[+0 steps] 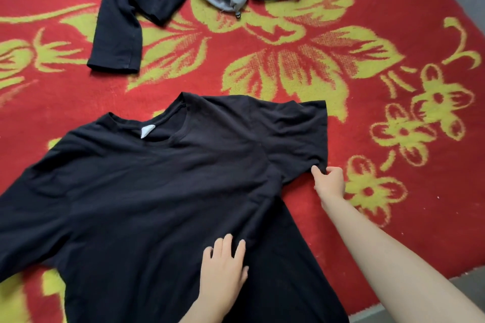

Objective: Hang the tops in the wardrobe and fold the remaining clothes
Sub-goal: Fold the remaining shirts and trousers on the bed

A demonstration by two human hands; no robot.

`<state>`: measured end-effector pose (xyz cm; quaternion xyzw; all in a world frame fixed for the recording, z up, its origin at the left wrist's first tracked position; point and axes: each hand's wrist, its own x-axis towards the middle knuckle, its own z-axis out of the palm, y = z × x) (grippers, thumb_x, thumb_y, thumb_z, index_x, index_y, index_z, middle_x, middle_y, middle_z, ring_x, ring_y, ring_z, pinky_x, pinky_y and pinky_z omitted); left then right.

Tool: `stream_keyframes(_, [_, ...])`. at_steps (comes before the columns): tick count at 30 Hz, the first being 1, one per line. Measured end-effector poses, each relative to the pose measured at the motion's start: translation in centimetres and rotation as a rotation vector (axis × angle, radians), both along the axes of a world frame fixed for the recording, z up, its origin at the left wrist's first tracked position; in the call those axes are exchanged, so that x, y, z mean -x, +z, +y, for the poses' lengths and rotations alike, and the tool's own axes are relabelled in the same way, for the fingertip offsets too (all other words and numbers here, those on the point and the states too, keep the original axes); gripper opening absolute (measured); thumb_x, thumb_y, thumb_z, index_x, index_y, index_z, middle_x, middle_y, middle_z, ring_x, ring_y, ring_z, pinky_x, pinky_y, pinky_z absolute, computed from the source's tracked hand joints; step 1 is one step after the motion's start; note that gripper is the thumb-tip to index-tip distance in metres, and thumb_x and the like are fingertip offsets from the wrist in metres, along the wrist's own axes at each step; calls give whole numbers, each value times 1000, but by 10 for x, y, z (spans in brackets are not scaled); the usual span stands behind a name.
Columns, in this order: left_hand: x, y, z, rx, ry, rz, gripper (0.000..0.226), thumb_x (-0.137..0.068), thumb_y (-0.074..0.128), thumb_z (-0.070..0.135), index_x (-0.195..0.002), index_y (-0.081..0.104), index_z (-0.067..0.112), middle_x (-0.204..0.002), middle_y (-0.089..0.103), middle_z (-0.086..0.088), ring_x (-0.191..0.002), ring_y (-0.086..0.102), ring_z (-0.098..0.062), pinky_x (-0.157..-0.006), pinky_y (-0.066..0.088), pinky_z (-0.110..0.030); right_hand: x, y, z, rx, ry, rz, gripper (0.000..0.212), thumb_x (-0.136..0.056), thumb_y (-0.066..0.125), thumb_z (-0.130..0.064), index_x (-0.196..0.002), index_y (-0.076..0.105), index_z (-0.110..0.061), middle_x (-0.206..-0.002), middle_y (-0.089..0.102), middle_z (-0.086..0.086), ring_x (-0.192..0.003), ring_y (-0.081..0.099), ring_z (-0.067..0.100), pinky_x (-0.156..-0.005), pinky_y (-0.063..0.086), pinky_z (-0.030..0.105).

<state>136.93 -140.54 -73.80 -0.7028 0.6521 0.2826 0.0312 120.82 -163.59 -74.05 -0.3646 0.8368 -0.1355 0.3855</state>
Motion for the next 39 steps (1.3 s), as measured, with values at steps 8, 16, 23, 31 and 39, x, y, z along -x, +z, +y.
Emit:
stream_keyframes(8, [-1, 2, 21, -50, -49, 10, 94, -21, 91, 32, -106, 54, 18, -75, 59, -5, -70, 35, -20, -44, 42, -27, 15, 28, 3, 168, -177, 96, 15, -89, 44, -1, -88, 49, -15, -75, 50, 0, -72, 54, 28, -66, 36, 28])
stream_keyframes(16, [31, 17, 32, -245, -124, 2, 75, -46, 88, 39, -115, 66, 22, -90, 58, -6, -74, 58, -21, -56, 45, -31, 36, 25, 131, -209, 905, 236, 35, -88, 57, -46, -109, 52, -18, -104, 57, -3, -101, 57, 19, -73, 37, 29])
stream_keyframes(23, [43, 22, 37, -440, -221, 53, 56, -94, 41, 30, -146, 21, 39, -127, 38, -7, -118, 39, -25, -93, 34, -34, 61, 30, 161, -403, 714, 310, 23, -95, 49, -35, -82, 44, -18, -101, 63, 6, -99, 59, 29, -73, 40, 31])
stream_keyframes(31, [11, 20, 30, -53, -56, 95, 33, -78, 52, 29, -107, 67, 30, -93, 56, 4, -78, 61, -17, -63, 49, -28, 37, 37, 92, -137, 486, 42, 41, -88, 61, -30, -118, 58, -3, -122, 60, 15, -116, 53, 29, -94, 38, 32])
stream_keyframes(39, [-75, 23, -2, 35, 226, -40, 39, -59, 85, 11, -95, 72, 14, -86, 62, -4, -68, 63, -25, -50, 50, -34, -12, 28, -15, -64, -428, -452, 27, -83, 70, -15, -87, 45, -6, -79, 48, 3, -64, 50, 18, -57, 47, 29])
